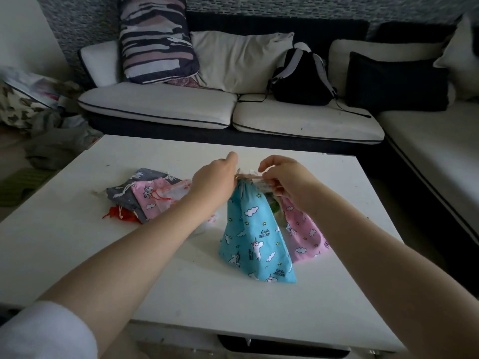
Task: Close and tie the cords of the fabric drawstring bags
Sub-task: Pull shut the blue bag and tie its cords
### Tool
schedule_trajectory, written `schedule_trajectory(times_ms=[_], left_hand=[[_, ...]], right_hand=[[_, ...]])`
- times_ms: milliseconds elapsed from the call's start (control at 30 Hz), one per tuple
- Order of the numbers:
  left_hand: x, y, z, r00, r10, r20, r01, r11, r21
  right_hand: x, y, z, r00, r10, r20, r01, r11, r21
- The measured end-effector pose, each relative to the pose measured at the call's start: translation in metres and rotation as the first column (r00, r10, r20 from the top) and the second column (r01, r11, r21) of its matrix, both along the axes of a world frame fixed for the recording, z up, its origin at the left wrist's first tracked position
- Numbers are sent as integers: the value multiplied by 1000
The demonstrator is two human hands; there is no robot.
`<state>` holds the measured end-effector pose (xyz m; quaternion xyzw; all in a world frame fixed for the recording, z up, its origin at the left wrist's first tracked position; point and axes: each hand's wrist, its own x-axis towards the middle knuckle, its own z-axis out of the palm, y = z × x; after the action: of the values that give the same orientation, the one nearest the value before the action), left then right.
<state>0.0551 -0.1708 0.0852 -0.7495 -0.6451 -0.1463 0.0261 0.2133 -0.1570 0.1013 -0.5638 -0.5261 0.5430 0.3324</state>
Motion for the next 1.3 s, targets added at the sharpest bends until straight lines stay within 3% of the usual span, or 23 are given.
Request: schedule_trajectory(times_ms=[100, 167, 233, 300, 333, 467, 533, 600, 633, 700, 767, 833, 867, 900, 967, 1033, 1067, 1200, 1300], left_hand=[[-1, 5, -3, 977, 130, -168, -134, 991, -13], [-5, 10, -4, 973, 138, -183, -137, 990, 20], [-13, 16, -4, 993, 81, 90, -71, 992, -104], [-20, 16, -7, 925, 64, 375, 49, 957, -284], [-23, 14, -8, 921, 53, 385, 75, 948, -310], [-28, 10, -17, 998, -1, 60, 11, 985, -172], [-25, 10, -17, 996, 11, 86, 2, 989, -148], [-22, 10, -14, 969, 70, 238, -18, 976, -217], [-20, 9, -13, 915, 127, 383, -6, 953, -302], [-14, 6, -8, 678, 322, 661, 84, 859, -505], [-6, 3, -5, 490, 453, 745, 210, 768, -605], [5, 4, -5, 387, 463, 798, 295, 758, -582], [10, 6, -6, 341, 435, 834, 315, 783, -537], [16, 7, -8, 311, 388, 868, 323, 816, -480], [24, 12, -13, 321, 252, 913, 359, 859, -364], [28, 16, -22, 412, 143, 900, 417, 848, -326], [29, 17, -28, 452, 123, 883, 436, 834, -339], [26, 23, -56, 542, 216, 812, 308, 848, -431], [15, 30, -85, 618, 299, 727, 180, 846, -502]], right_hand=[[-8, -1, -10, 998, 28, -52, -29, 999, -18], [-9, 0, -11, 995, 36, -93, -39, 999, -30], [-4, 2, -9, 990, 17, -142, -24, 998, -51], [5, 3, -10, 988, 9, -152, -19, 998, -59], [7, 4, -13, 990, 19, -142, -28, 998, -60], [4, 1, -23, 992, 38, -124, -45, 998, -49], [6, 3, -22, 988, 14, -155, -24, 998, -58], [9, 4, -21, 982, -35, -184, 23, 997, -68], [8, 5, -20, 972, -83, -218, 66, 994, -83], [7, 4, -19, 938, -171, -303, 138, 982, -129], [6, -1, -22, 950, -87, -300, 65, 995, -82], [6, -8, -25, 974, 205, -92, -209, 978, -27], [5, -12, -26, 943, 331, 31, -330, 944, -21], [5, -12, -29, 926, 357, 121, -358, 934, -16], [12, 2, -40, 977, 155, 146, -163, 986, 44], [23, 21, -57, 978, -107, 178, 74, 980, 183], [27, 27, -64, 954, -164, 250, 104, 966, 238], [38, 26, -93, 899, 60, 434, -109, 990, 89], [38, 25, -131, 682, 235, 692, -346, 938, 23]])
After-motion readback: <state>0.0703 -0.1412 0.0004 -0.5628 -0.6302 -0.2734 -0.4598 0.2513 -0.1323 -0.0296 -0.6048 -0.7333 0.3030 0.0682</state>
